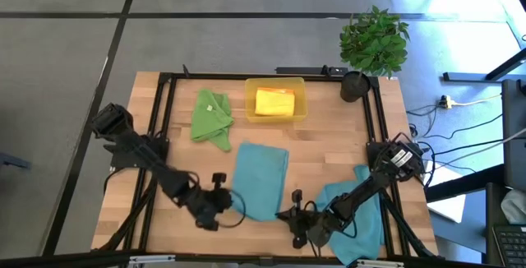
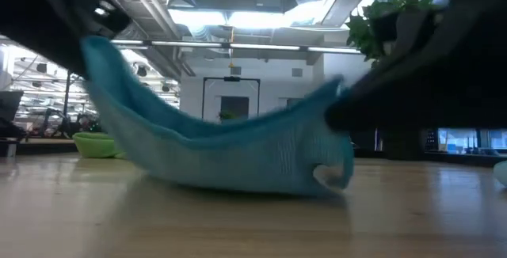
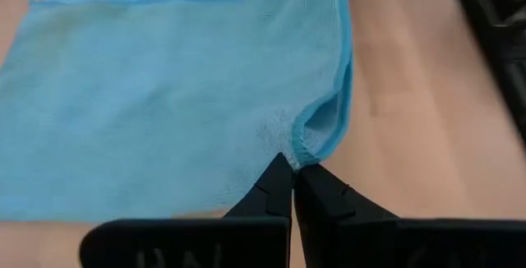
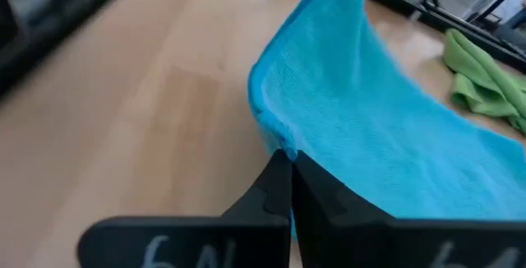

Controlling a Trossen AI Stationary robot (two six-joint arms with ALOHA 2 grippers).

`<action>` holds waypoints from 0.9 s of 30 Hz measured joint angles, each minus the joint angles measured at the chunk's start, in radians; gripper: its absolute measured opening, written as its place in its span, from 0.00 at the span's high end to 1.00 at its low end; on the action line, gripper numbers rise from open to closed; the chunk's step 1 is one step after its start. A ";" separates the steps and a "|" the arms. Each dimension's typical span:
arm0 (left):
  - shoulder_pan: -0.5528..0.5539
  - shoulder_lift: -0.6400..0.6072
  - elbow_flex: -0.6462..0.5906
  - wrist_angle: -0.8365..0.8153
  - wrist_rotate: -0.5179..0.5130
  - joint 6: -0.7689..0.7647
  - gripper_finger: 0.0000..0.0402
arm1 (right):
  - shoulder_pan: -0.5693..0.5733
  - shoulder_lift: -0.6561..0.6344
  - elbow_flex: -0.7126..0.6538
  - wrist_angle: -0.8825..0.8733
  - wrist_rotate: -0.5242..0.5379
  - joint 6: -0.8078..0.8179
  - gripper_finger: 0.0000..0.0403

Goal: Fold microfiber towels
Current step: Fold the top blue microfiber cloth

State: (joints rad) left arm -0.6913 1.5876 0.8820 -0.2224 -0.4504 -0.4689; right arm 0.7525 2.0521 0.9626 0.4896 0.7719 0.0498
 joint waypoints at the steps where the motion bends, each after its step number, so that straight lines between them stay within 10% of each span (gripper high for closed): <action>1: -0.021 0.005 0.000 0.006 -0.015 -0.022 1.00 | 0.006 0.000 0.025 -0.033 -0.003 0.008 1.00; 17: -0.074 0.017 -0.014 -0.064 -0.162 0.000 1.00 | 0.006 -0.006 0.089 -0.333 0.099 0.258 1.00; 27: 0.063 -0.019 -0.093 -0.005 -0.069 0.068 1.00 | -0.056 -0.093 -0.138 -0.022 0.040 0.306 1.00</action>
State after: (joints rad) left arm -0.6281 1.5685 0.7894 -0.2279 -0.5196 -0.4009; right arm 0.6961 1.9595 0.8246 0.4679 0.8123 0.3553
